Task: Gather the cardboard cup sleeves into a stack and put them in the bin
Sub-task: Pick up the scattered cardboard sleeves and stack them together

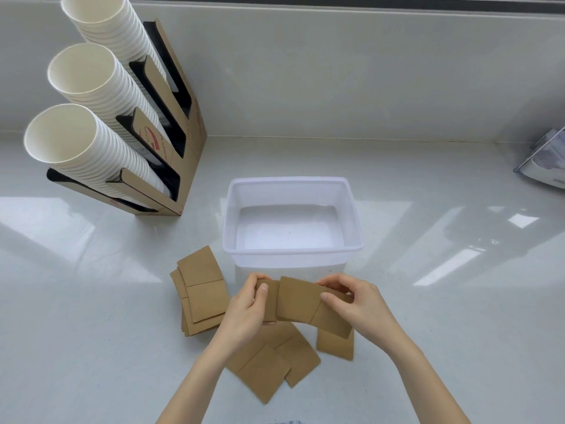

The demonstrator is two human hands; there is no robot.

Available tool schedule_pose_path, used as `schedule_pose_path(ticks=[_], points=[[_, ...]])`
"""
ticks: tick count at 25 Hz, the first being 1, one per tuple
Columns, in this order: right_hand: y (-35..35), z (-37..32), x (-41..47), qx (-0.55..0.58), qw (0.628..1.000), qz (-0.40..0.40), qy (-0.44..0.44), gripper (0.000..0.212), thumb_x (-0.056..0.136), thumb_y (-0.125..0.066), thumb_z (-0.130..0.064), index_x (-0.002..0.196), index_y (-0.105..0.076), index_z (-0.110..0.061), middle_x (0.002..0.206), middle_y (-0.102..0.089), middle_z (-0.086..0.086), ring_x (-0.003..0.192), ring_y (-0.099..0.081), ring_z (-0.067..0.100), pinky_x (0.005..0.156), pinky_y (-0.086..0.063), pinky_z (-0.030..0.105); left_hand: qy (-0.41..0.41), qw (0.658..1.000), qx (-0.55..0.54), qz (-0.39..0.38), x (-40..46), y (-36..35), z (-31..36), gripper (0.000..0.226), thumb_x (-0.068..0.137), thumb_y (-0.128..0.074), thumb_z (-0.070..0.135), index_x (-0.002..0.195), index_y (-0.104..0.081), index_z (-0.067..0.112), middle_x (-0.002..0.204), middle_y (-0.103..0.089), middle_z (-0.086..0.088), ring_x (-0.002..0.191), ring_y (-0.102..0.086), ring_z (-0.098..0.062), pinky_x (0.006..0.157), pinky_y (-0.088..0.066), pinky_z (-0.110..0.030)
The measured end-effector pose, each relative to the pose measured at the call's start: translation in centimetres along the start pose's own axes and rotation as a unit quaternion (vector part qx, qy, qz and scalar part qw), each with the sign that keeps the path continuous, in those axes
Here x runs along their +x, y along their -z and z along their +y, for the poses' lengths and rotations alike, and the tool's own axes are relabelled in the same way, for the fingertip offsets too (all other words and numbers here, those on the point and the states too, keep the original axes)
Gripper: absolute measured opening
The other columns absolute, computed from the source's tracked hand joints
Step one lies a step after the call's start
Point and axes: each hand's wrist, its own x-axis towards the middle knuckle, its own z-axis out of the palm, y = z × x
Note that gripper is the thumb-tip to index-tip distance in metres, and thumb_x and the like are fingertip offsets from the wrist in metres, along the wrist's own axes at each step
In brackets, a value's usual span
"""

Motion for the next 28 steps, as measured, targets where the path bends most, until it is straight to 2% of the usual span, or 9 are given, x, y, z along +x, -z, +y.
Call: schedule_pose_path(ticks=[4,9,12,14,16,18,20,24,28], points=[[-1.0,-0.4,0.7,-0.020,0.999,0.019,0.019,0.017,0.083,-0.061,-0.018,0.090,-0.063,-0.032,0.089,-0.060,-0.012,0.084,-0.054,-0.005,0.070,-0.039,-0.001,0.004,1.000,-0.022,-0.022,-0.6,-0.6,0.5,0.004,0.091,-0.043,0.025,0.091,-0.046,0.027,0.095,-0.058,-0.004,0.087,-0.059,-0.018,0.065,-0.059,-0.027],[-2.2,-0.6,1.2,-0.056,0.997,0.033,0.043,0.018,0.082,-0.061,-0.020,0.087,-0.056,-0.037,0.087,-0.051,-0.011,0.082,-0.048,-0.005,0.072,-0.037,0.006,0.010,0.999,-0.021,-0.023,-0.6,-0.8,0.1,0.016,0.088,-0.051,0.016,0.103,-0.046,0.014,0.100,-0.061,-0.008,0.086,-0.062,-0.018,0.064,-0.058,-0.026],[-2.3,-0.2,1.2,-0.045,0.997,0.049,0.043,0.013,0.086,-0.056,-0.021,0.093,-0.056,-0.032,0.091,-0.051,-0.009,0.084,-0.049,-0.004,0.072,-0.038,0.002,0.011,1.000,-0.024,-0.013,-0.7,-0.6,0.0,0.016,0.088,-0.049,0.014,0.104,-0.046,0.013,0.095,-0.060,-0.002,0.085,-0.062,-0.015,0.060,-0.057,-0.021],[-2.0,0.6,1.1,-0.039,0.996,0.085,0.015,0.013,0.089,-0.052,-0.020,0.099,-0.058,-0.026,0.096,-0.053,-0.005,0.083,-0.051,-0.003,0.070,-0.040,0.003,0.009,1.000,-0.012,0.006,-0.7,-0.3,0.0,0.017,0.089,-0.048,0.013,0.105,-0.045,0.013,0.091,-0.059,0.002,0.084,-0.061,-0.013,0.062,-0.057,-0.021],[-1.5,1.8,0.9,-0.078,0.989,0.113,-0.050,0.022,0.089,-0.051,-0.025,0.110,-0.055,-0.019,0.109,-0.054,0.003,0.089,-0.052,0.003,0.076,-0.042,0.011,0.007,1.000,0.007,0.026,-0.6,0.1,-0.1,0.018,0.089,-0.047,0.013,0.107,-0.044,0.014,0.087,-0.059,0.005,0.083,-0.061,-0.011,0.072,-0.058,-0.032],[-1.5,2.8,0.6,-0.184,0.967,0.091,-0.152,0.048,0.086,-0.053,-0.038,0.124,-0.042,-0.010,0.123,-0.047,0.011,0.108,-0.050,0.021,0.089,-0.044,0.030,0.009,0.999,0.026,0.042,-0.6,0.4,-0.1,0.020,0.090,-0.046,0.014,0.110,-0.043,0.015,0.086,-0.059,0.006,0.085,-0.061,-0.014,0.081,-0.055,-0.043],[-2.1,3.2,0.3,-0.273,0.933,0.061,-0.225,0.070,0.081,-0.055,-0.051,0.125,-0.033,-0.002,0.127,-0.041,0.017,0.118,-0.042,0.031,0.095,-0.039,0.037,0.009,0.998,0.039,0.052,-0.7,0.5,-0.1,0.021,0.090,-0.045,0.014,0.111,-0.043,0.015,0.085,-0.059,0.007,0.087,-0.061,-0.016,0.085,-0.053,-0.046],[-3.6,3.1,0.3,-0.318,0.912,0.069,-0.248,0.076,0.075,-0.059,-0.057,0.119,-0.033,0.000,0.124,-0.039,0.016,0.117,-0.039,0.031,0.095,-0.040,0.038,0.003,0.997,0.050,0.059,-0.9,0.4,0.3,0.017,0.090,-0.044,0.012,0.105,-0.040,0.020,0.081,-0.056,0.010,0.077,-0.057,-0.007,0.085,-0.052,-0.043],[-4.0,2.9,0.8,-0.304,0.916,0.076,-0.252,0.073,0.075,-0.064,-0.049,0.119,-0.031,-0.001,0.125,-0.039,0.016,0.118,-0.040,0.031,0.095,-0.039,0.039,0.012,0.997,0.050,0.056,-0.8,0.4,0.3,0.018,0.091,-0.043,0.012,0.103,-0.037,0.024,0.079,-0.055,0.006,0.075,-0.057,-0.017,0.083,-0.053,-0.047]])
